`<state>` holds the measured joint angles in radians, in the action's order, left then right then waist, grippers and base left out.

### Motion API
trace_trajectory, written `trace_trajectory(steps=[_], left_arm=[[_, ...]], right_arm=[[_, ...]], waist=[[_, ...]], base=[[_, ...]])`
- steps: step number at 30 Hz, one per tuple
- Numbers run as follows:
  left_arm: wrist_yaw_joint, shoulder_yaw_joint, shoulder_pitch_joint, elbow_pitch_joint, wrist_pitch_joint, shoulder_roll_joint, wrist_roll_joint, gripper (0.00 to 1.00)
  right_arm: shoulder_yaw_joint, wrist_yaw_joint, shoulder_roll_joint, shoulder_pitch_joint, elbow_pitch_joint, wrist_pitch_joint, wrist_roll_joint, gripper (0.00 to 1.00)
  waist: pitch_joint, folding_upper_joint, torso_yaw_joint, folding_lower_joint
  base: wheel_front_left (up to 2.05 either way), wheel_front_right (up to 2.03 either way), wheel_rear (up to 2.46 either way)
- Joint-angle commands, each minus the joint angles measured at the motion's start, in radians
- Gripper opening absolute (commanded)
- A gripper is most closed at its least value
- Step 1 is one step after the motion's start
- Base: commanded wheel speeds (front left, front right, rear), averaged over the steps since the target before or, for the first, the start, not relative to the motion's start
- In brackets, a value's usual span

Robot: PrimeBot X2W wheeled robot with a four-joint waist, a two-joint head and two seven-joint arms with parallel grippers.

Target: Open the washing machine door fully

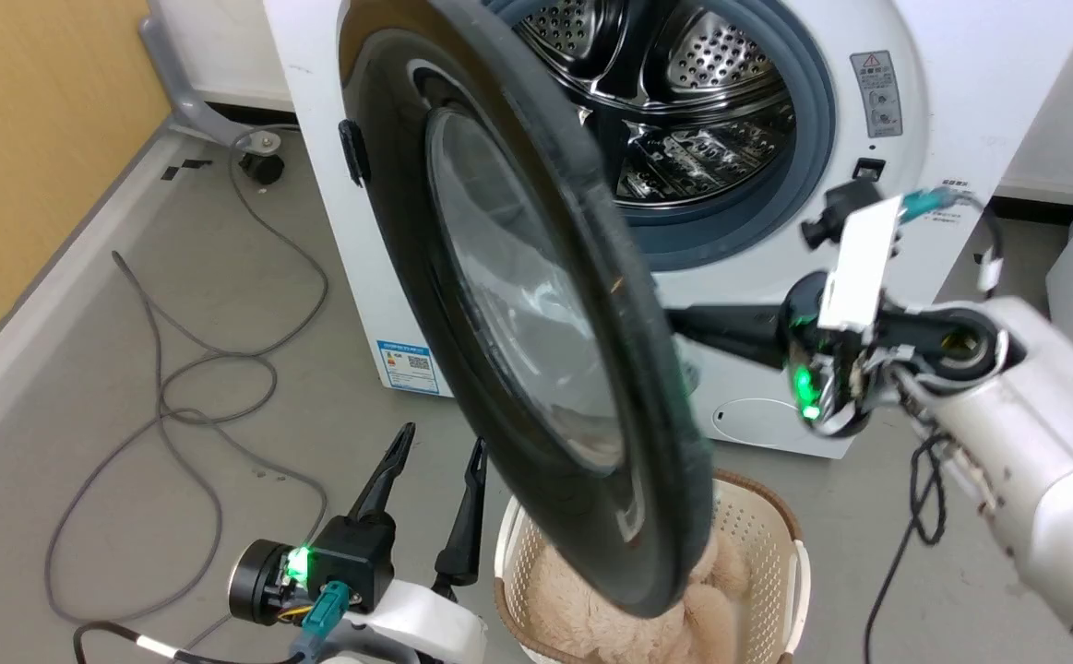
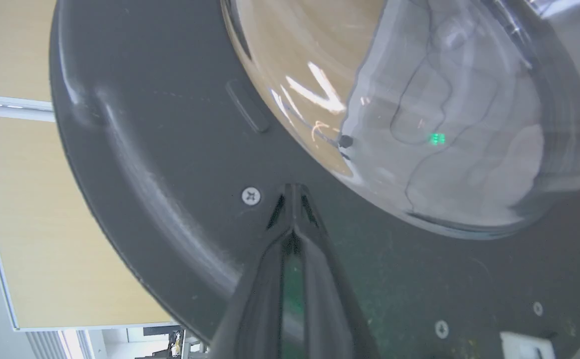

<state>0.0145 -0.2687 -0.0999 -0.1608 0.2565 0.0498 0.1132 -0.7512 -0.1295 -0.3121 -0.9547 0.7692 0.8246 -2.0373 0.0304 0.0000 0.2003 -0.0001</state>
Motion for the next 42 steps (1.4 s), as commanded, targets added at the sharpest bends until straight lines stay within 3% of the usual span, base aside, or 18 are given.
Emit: trace_trajectory(steps=[1, 11, 16, 24, 25, 26, 27, 28, 36, 42], left_arm=[[-0.005, 0.005, 0.012, -0.001, 0.005, 0.004, -0.008, 1.0], [-0.006, 0.018, 0.016, 0.001, 0.005, 0.005, -0.013, 1.0], [-0.002, 0.027, 0.017, 0.004, 0.005, 0.004, -0.012, 1.0], [0.002, 0.053, 0.028, 0.003, 0.005, 0.009, -0.011, 1.0], [0.002, 0.056, 0.03, 0.004, 0.005, 0.01, -0.012, 1.0], [0.003, 0.06, 0.031, 0.004, 0.005, 0.012, -0.012, 1.0], [0.004, 0.065, 0.032, 0.005, 0.005, 0.014, -0.012, 1.0], [0.006, 0.071, 0.034, 0.005, 0.005, 0.016, -0.012, 1.0], [0.011, 0.099, 0.05, 0.007, 0.005, 0.024, -0.013, 1.0], [0.012, 0.106, 0.063, 0.002, 0.005, 0.023, -0.014, 1.0]], right_arm=[[-0.006, -0.001, 0.005, 0.024, -0.014, -0.004, -0.011, 0.0], [-0.069, -0.001, -0.025, 0.142, -0.157, -0.108, -0.116, 0.0], [-0.002, -0.001, -0.055, 0.241, -0.262, -0.269, -0.165, 0.0], [0.186, -0.001, -0.108, 0.544, -0.524, -0.543, -0.185, 0.0], [0.205, -0.001, -0.114, 0.583, -0.554, -0.569, -0.176, 0.25], [0.224, -0.001, -0.118, 0.621, -0.585, -0.592, -0.165, 0.42], [0.245, -0.001, -0.119, 0.659, -0.613, -0.616, -0.157, 0.9], [0.262, -0.001, -0.117, 0.696, -0.636, -0.637, -0.151, 1.0], [0.36, -0.001, -0.078, 0.895, -0.797, -0.761, -0.044, 1.0], [0.39, -0.001, -0.084, 0.969, -0.802, -0.965, 0.193, 1.0]], waist=[[-0.001, 0.0, -0.002, 0.0001], [0.001, 0.0, -0.029, 0.0001], [-0.003, 0.0, -0.048, 0.0001], [-0.02, 0.0, -0.075, 0.0001], [-0.021, 0.0, -0.078, 0.0001], [-0.022, 0.0, -0.081, 0.0001], [-0.023, 0.0, -0.085, 0.0001], [-0.023, 0.0, -0.088, 0.0001], [-0.035, 0.0, -0.111, 0.0001], [-0.05, 0.0, -0.126, 0.0001]], base=[[0.0, 0.0, 0.0], [0.0, 0.0, 0.0], [0.0, 0.0, 0.0], [0.0, 0.0, 0.0], [0.0, 0.0, 0.0], [0.0, 0.0, 0.0], [0.0, 0.0, 0.0], [0.0, 0.0, 0.0], [0.0, 0.0, 0.0], [0.0, 0.0, 0.0]])
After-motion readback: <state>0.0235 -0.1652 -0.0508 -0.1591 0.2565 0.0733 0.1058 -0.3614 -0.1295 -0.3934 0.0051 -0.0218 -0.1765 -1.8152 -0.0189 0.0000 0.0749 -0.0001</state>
